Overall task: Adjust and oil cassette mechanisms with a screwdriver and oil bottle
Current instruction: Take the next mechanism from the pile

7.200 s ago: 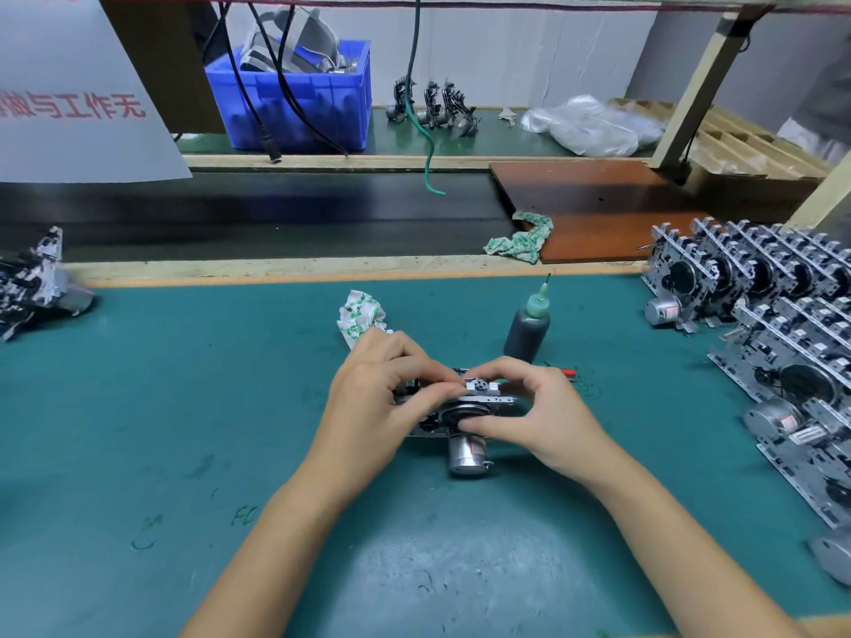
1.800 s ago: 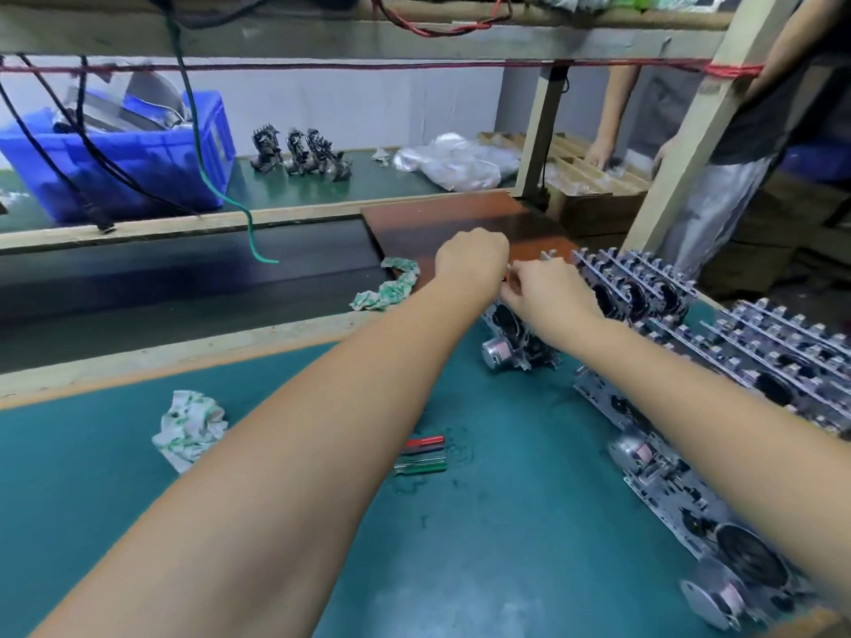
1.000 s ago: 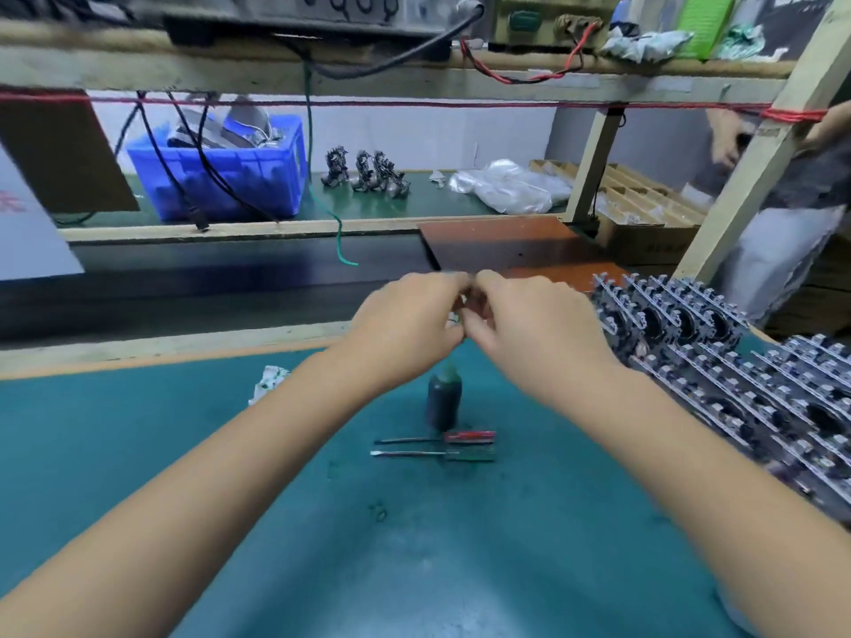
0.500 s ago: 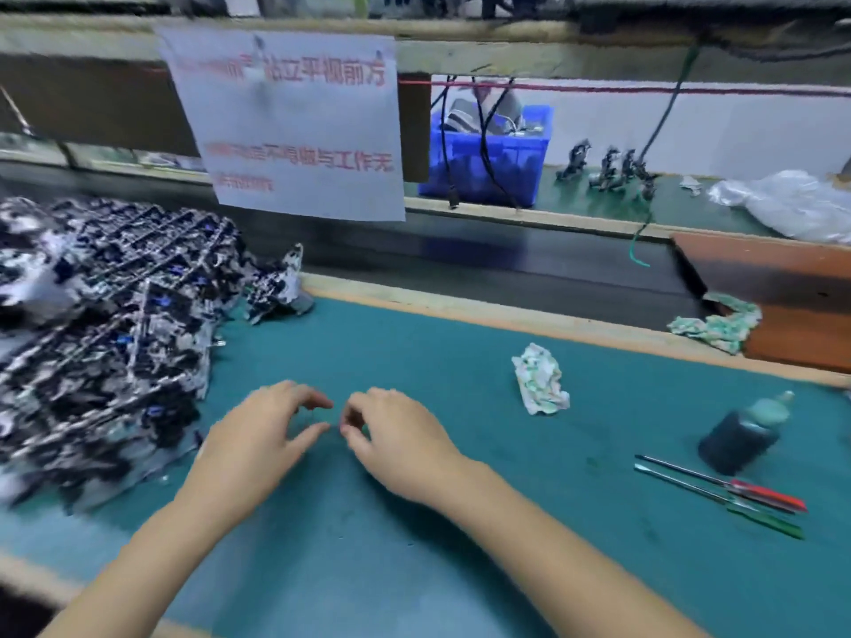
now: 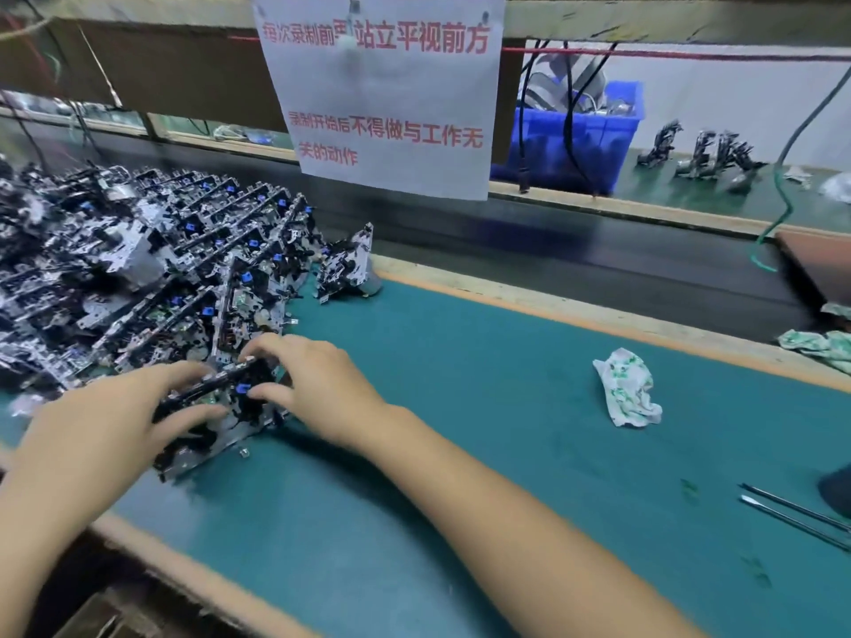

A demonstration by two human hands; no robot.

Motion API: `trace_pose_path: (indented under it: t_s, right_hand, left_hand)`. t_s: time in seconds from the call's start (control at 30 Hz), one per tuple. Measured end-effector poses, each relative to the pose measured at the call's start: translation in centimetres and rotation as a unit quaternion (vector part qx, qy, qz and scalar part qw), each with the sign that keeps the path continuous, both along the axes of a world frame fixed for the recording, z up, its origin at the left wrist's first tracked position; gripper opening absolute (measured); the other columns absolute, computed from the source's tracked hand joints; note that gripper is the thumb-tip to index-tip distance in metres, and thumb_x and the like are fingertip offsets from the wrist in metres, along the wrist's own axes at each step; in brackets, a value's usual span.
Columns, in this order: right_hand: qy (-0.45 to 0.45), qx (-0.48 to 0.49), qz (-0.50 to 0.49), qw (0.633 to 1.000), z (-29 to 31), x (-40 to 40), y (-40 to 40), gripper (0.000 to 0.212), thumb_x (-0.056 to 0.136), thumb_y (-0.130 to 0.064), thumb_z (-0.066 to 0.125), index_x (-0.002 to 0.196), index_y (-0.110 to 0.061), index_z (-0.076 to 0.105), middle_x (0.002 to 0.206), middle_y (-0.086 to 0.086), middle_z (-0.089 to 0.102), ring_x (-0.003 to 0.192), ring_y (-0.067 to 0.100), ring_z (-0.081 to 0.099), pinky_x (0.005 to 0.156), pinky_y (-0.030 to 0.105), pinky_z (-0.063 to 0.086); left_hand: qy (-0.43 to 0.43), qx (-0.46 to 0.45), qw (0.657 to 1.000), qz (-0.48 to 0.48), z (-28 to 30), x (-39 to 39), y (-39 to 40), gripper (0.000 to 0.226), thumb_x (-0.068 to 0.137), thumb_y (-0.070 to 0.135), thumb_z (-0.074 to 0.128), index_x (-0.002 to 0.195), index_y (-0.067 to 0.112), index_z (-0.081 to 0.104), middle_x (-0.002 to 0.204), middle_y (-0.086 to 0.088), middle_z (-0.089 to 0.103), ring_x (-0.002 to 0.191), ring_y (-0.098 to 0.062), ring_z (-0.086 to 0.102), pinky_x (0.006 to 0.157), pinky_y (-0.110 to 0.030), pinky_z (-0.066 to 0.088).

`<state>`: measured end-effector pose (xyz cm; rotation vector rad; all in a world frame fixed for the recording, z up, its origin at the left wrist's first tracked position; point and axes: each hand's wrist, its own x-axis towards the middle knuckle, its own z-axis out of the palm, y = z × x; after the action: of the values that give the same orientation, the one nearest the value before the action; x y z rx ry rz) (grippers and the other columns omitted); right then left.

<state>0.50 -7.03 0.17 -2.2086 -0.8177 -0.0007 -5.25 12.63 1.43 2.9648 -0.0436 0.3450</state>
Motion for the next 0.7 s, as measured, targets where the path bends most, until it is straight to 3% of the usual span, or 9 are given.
trace_pose_path:
  t_s: [0.17, 0.27, 0.33, 0.43, 0.53, 0.63, 0.7]
  right_hand:
    - [-0.018, 0.010, -0.011, 1.000, 0.3, -1.5, -4.8, 0.033, 0.087, -0.021, 0.067, 0.117, -0.013, 0.058, 0.108, 0.010, 0.062, 0.100, 0.027, 0.057, 0.089, 0.040, 0.043]
    - [-0.007, 0.035, -0.062, 0.997, 0.6, -3.4, -10.5, 0.029, 0.082, -0.020, 0.073, 0.108, -0.016, 0.060, 0.103, 0.002, 0.064, 0.094, 0.014, 0.058, 0.088, 0.037, 0.046]
    - [-0.007, 0.036, -0.107, 0.994, 0.7, -5.0, -14.7, 0.028, 0.080, -0.020, 0.074, 0.104, -0.018, 0.060, 0.101, -0.004, 0.064, 0.091, 0.007, 0.057, 0.087, 0.033, 0.048]
    - [-0.021, 0.033, -0.181, 0.983, 0.8, -7.8, -20.8, 0.026, 0.079, -0.016, 0.075, 0.100, -0.020, 0.059, 0.098, -0.007, 0.064, 0.091, 0.007, 0.059, 0.086, 0.033, 0.050]
    - [-0.054, 0.016, -0.257, 0.965, 0.6, -11.2, -26.2, 0.028, 0.077, -0.013, 0.077, 0.096, -0.022, 0.059, 0.092, -0.014, 0.059, 0.090, 0.003, 0.058, 0.085, 0.031, 0.051]
    - [-0.131, -0.015, -0.312, 0.941, 0.1, -15.1, -30.4, 0.026, 0.076, -0.009, 0.076, 0.097, -0.016, 0.061, 0.092, -0.011, 0.057, 0.089, -0.003, 0.055, 0.083, 0.019, 0.047]
    - [-0.172, -0.033, -0.337, 0.925, -0.7, -17.9, -32.5, 0.024, 0.076, -0.009, 0.072, 0.097, -0.015, 0.060, 0.091, -0.009, 0.056, 0.088, -0.001, 0.055, 0.079, 0.019, 0.047]
  left_hand:
    - [-0.004, -0.011, 0.999, -0.036, 1.6, -0.5, -4.6, 0.058, 0.064, 0.078, 0.058, 0.096, 0.032, 0.073, 0.080, 0.001, 0.074, 0.067, -0.025, 0.068, 0.057, -0.042, 0.055]
    - [-0.051, 0.001, 0.990, -0.130, 2.7, -0.5, -10.0, 0.052, 0.069, 0.072, 0.043, 0.089, 0.035, 0.073, 0.074, 0.013, 0.071, 0.061, -0.016, 0.068, 0.046, -0.024, 0.046]
    - [-0.069, -0.005, 0.975, -0.212, 3.0, -0.3, -14.0, 0.045, 0.073, 0.066, 0.043, 0.088, 0.036, 0.072, 0.073, 0.020, 0.068, 0.061, -0.008, 0.066, 0.043, -0.020, 0.037]
    - [-0.106, -0.029, 0.943, -0.314, 2.1, -0.5, -20.0, 0.031, 0.077, 0.056, 0.055, 0.089, 0.033, 0.072, 0.072, 0.018, 0.065, 0.064, -0.010, 0.065, 0.039, -0.029, 0.044]
    - [-0.179, -0.024, 0.904, -0.388, 0.7, -1.2, -25.8, 0.031, 0.083, 0.048, 0.052, 0.091, 0.027, 0.073, 0.074, 0.013, 0.067, 0.060, -0.014, 0.063, 0.037, -0.025, 0.041]
    - [-0.264, -0.010, 0.860, -0.437, -1.2, -2.6, -31.0, 0.030, 0.088, 0.040, 0.052, 0.091, 0.020, 0.075, 0.073, 0.008, 0.067, 0.057, -0.016, 0.061, 0.039, -0.025, 0.043]
    - [-0.327, -0.011, 0.822, -0.466, -2.7, -3.9, -33.7, 0.025, 0.090, 0.034, 0.058, 0.093, 0.016, 0.076, 0.076, 0.006, 0.068, 0.061, -0.016, 0.061, 0.042, -0.027, 0.045]
